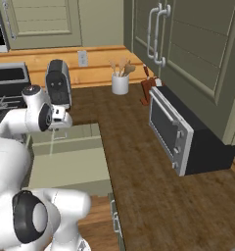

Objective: Take a straw from the drawer in front and place it inside the glass cup on the dining counter.

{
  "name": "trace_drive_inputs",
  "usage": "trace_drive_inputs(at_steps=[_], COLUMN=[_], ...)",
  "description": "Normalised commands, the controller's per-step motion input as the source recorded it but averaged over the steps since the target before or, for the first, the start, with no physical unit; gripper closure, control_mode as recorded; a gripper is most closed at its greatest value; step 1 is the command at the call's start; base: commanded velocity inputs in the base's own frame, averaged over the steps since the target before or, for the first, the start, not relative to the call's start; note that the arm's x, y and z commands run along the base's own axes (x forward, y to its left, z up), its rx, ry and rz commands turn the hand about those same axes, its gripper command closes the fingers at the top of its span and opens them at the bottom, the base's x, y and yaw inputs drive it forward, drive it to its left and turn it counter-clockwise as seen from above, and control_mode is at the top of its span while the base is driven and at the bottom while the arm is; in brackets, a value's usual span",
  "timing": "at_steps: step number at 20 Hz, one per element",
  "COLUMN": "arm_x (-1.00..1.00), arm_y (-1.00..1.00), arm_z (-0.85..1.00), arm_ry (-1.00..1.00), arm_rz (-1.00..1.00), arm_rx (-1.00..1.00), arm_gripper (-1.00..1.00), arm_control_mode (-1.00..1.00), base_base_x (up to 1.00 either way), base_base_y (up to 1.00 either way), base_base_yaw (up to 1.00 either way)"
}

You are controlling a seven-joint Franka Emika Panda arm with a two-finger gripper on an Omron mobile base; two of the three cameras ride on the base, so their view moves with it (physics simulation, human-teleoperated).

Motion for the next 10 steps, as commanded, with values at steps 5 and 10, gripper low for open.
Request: trace_drive_inputs(at_steps=[5,10], arm_x=[-0.22,0.0], arm_y=[-0.08,0.0], arm_z=[0.0,0.0], arm_ry=[-0.01,0.0], arm_rz=[0.0,0.0], arm_rx=[0.0,0.0], arm_gripper=[1.0,1.0], arm_control_mode=[1.0,1.0], base_base_x=[-0.59,-1.0], base_base_y=[-0.02,0.0], base_base_yaw=[0.0,0.0])
